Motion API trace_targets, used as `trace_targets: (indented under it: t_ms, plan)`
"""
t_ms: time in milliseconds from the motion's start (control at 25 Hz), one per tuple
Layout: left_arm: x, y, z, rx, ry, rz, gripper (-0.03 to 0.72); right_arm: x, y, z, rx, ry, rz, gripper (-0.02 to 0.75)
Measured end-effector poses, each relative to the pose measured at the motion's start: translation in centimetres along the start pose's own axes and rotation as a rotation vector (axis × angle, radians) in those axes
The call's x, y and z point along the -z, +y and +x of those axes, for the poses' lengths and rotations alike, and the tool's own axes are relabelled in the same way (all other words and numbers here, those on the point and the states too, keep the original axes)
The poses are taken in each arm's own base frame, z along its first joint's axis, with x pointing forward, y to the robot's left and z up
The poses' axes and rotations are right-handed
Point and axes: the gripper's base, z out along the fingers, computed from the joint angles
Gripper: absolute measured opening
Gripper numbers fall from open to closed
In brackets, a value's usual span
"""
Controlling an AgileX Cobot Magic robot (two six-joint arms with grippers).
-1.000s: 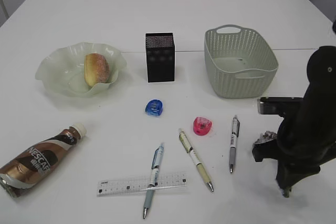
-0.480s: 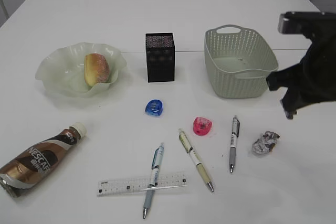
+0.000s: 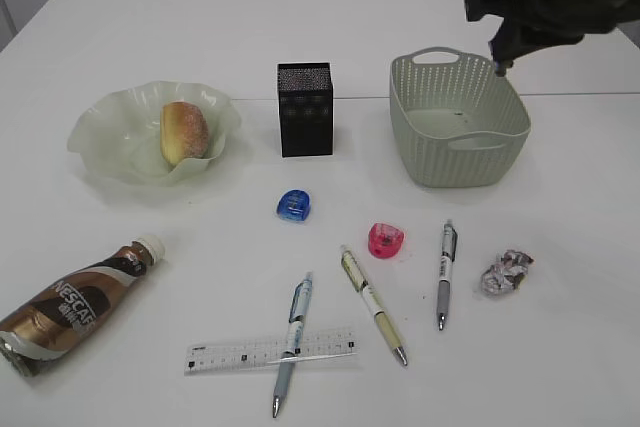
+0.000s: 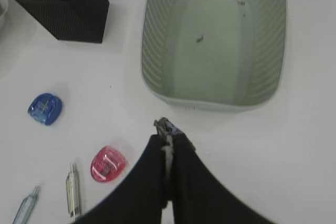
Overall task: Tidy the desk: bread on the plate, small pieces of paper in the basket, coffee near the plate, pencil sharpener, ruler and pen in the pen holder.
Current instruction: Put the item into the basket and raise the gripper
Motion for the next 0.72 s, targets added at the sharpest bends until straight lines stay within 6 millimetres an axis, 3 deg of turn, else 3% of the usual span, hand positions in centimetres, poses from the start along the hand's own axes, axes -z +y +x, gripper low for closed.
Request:
trace_targets:
  t_ms: [320, 720]
  plan:
    - [0.0, 0.0, 0.0, 0.000, -0.002, 0.000, 0.360, -5.3, -0.1, -4.5, 0.049, -0.019, 0.048, -0.001]
    - [0.0, -0.2, 0.0, 0.009, 0.004, 0.025, 0.350, -12.6, -0.7, -5.3, 0.070, 0.052, 0.120, 0.017]
